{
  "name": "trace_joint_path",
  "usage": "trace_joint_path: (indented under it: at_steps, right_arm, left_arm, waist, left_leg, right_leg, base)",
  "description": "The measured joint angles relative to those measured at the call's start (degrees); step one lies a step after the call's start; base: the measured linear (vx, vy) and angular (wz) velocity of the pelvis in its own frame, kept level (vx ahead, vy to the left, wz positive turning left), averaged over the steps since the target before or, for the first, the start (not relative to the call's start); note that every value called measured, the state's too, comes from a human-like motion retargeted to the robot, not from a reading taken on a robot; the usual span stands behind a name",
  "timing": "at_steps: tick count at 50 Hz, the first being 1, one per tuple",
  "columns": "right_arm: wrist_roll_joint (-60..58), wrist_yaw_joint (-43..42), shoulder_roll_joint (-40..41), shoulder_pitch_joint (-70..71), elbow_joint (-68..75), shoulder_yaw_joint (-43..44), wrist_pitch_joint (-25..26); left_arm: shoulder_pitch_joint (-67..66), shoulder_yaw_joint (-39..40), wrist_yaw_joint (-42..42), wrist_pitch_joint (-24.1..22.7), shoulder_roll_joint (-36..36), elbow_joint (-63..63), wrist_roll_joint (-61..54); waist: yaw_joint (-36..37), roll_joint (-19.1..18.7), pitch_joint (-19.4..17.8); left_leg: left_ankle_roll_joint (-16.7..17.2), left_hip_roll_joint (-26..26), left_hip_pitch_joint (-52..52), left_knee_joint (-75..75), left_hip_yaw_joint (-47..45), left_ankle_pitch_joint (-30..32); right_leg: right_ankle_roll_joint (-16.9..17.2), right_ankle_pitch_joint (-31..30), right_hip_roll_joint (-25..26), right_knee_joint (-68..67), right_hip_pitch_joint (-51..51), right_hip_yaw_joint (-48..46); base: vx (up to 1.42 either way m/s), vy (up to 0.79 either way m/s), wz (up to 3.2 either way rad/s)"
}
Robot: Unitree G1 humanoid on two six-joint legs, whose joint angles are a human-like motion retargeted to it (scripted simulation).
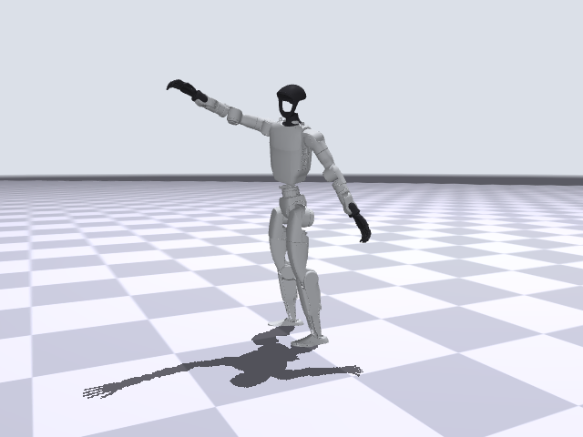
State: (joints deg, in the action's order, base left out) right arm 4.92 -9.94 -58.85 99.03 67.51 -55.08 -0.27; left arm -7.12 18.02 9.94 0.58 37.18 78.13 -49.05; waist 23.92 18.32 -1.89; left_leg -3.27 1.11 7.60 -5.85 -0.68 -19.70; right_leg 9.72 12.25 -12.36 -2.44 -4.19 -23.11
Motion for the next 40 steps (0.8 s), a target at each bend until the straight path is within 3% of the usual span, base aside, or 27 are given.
trace_joint_path:
  at_steps: [7, 13, 20, 29, 35, 40]
  right_arm:
    - [-17.3, 9.3, 6.7, -23.2, -2.4, 8.1, 1.8]
    - [-19.7, 11.7, 11.7, -46.3, -2.8, 18.7, 3.0]
    - [-16.3, 5.8, 21.3, -72.3, 3.5, 27.4, 4.8]
    - [2.5, 6.6, 32.9, -99.2, 13.9, 41.2, 8.1]
    - [13.2, 5.8, 30.5, -109.8, 16.1, 50.3, 8.5]
    - [22.9, 2.9, 24.0, -109.0, 16.7, 57.1, 7.6]
  left_arm:
    - [3.4, 5.6, -9.2, 5.9, -6.9, 0.8, -0.4]
    - [4.1, 8.4, -6.9, 8.7, -2.2, 6.6, 6.2]
    - [8.1, 10.7, 4.2, 6.3, 14.2, 9.2, 5.6]
    - [18.7, 18.2, 14.0, -4.6, 39.0, -7.7, -11.8]
    - [27.2, 16.7, 16.3, -10.9, 56.2, -23.1, -11.7]
    - [29.8, 12.4, 14.1, -8.9, 68.6, -33.1, 0.4]
  waist:
    - [6.1, -4.4, -1.2]
    - [7.6, -9.8, -0.9]
    - [6.7, -16.0, 0.2]
    - [-2.1, -23.3, 2.2]
    - [-14.7, -27.8, 2.5]
    - [-27.8, -31.2, 0.8]
  left_leg:
    - [1.3, -1.8, 0.9, 0.7, 4.3, 1.6]
    - [3.1, -2.5, 0.5, 2.2, 5.9, 3.1]
    - [3.1, -2.7, 0.2, 2.9, 4.9, 3.9]
    - [2.1, -2.5, -0.1, 1.8, 2.2, 3.2]
    - [3.3, -1.7, -1.2, 1.4, -0.5, 2.6]
    - [3.9, -0.7, -2.4, 1.2, -3.8, 1.8]
  right_leg:
    - [-1.4, 0.5, -1.2, 0.9, 2.2, -4.9]
    - [-1.9, 0.8, -1.8, 1.4, 3.3, -6.9]
    - [-1.9, 0.9, -2.2, 1.6, 3.0, -6.2]
    - [-1.4, 0.9, -2.2, 1.8, 2.3, -3.6]
    - [-0.4, 0.7, -1.7, 1.7, 2.0, -1.0]
    - [0.7, 0.2, -0.9, 1.6, 1.2, 2.3]
  base:
    - [-0.02, 0.02, 0.64]
    - [-0.02, 0.00, 0.29]
    - [0.00, -0.01, -0.06]
    - [0.01, -0.04, -0.28]
    - [0.01, -0.03, -0.41]
    - [0.00, -0.03, -0.62]
